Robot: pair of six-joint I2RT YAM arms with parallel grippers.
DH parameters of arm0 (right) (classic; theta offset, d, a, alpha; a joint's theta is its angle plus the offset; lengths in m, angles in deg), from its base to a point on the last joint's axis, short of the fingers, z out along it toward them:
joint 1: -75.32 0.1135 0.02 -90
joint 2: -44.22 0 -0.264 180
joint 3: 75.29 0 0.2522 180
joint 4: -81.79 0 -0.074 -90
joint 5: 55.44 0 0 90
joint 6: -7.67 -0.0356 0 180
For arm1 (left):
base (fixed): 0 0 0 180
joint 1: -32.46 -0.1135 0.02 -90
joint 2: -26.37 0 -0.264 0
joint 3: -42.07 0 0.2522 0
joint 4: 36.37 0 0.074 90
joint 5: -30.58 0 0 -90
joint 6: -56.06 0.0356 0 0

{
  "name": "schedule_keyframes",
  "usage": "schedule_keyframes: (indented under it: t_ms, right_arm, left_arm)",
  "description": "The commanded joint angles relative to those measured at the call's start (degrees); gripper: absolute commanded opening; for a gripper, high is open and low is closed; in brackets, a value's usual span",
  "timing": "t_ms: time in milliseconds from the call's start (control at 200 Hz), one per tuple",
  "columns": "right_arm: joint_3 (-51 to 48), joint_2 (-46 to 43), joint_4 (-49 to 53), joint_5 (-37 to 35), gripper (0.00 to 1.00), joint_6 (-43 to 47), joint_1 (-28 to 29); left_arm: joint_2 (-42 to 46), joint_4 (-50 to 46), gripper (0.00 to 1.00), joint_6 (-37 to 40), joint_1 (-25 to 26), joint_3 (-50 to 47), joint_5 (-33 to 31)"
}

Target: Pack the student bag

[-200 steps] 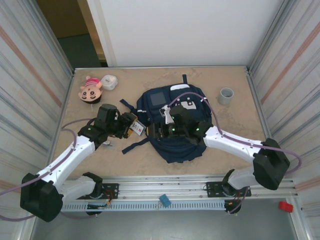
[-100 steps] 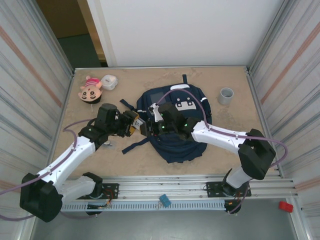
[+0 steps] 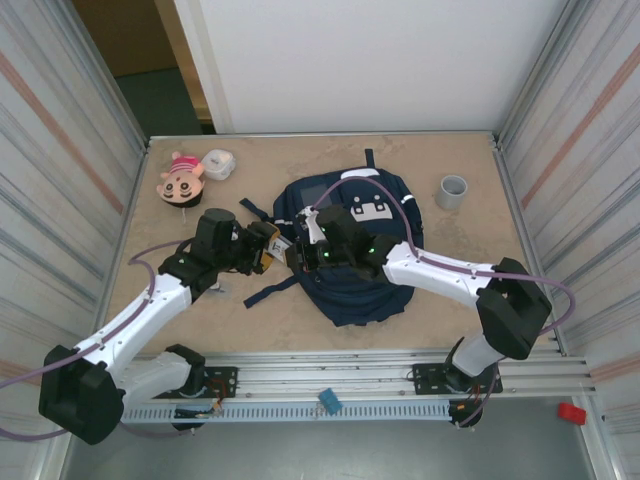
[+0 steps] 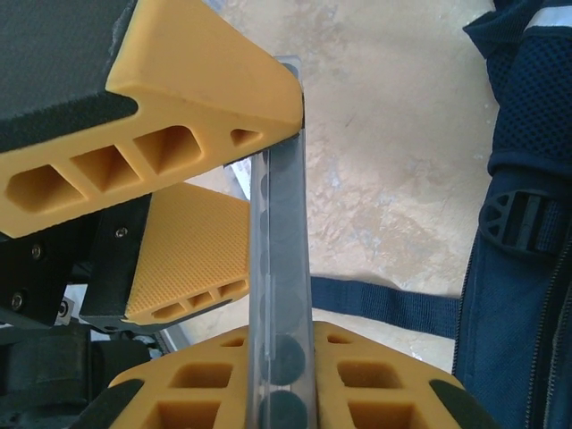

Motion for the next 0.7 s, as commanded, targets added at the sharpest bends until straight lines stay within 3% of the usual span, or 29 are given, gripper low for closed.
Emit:
schedule_keyframes:
  t_ms: [0, 170, 321, 506, 697]
  right_arm:
    - [-0.5, -4.24, -0.12, -1.26, 0.14, 1.44, 0.26]
    - [-3.04, -8.32, 0.44, -0.16, 0.13, -0.57, -2.89]
    - [-7.67, -15.68, 1.77, 3.23, 0.12, -2.76, -10.28]
    - [-8.51, -22.66, 12.48, 15.92, 0.12, -2.86, -27.85]
    - [-8.8, -25.73, 21.16, 29.68, 0.13, -1.13, -47.22]
  left_arm:
    - [0.72, 0.64, 0.59, -0.46, 0.74, -0.41, -0.35]
    - [-0.34, -1.91, 0.67, 3.27, 1.48, 1.17, -2.06]
    - [-2.45, -9.6, 0.74, 13.84, 4.16, 6.75, -8.32]
    - [-8.16, -15.93, 0.76, 31.88, 11.3, 14.49, -19.6]
    - [-16.69, -14.43, 0.75, 54.55, 18.83, 21.58, -23.63]
